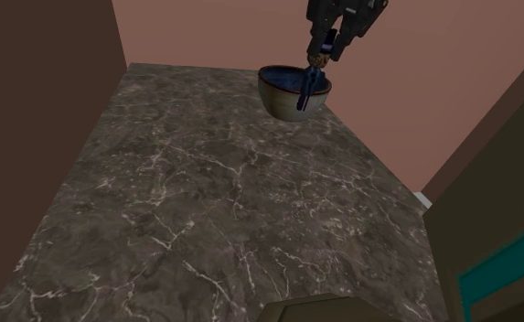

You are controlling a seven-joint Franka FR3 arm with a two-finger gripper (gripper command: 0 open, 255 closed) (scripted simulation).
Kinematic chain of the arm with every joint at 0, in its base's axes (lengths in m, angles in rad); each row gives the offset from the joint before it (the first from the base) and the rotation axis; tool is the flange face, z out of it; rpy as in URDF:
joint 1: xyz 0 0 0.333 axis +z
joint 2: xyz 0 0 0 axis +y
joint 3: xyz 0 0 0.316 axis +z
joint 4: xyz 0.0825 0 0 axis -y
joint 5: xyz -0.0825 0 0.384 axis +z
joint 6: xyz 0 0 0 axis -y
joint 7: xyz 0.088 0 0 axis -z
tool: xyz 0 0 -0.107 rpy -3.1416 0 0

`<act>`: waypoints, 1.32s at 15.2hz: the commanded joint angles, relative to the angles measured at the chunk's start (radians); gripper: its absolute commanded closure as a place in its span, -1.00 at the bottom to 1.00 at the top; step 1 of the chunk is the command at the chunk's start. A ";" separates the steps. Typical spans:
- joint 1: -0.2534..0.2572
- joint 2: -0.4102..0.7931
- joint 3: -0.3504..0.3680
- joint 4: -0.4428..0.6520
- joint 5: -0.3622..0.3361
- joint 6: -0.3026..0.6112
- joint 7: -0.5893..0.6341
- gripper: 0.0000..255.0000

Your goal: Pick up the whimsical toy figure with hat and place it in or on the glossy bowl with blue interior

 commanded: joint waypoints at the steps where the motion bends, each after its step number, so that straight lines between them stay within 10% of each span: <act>1: -0.003 0.014 0.000 0.041 -0.004 -0.027 0.006 1.00; 20: -0.052 0.230 -0.056 0.447 -0.072 -0.235 -0.048 1.00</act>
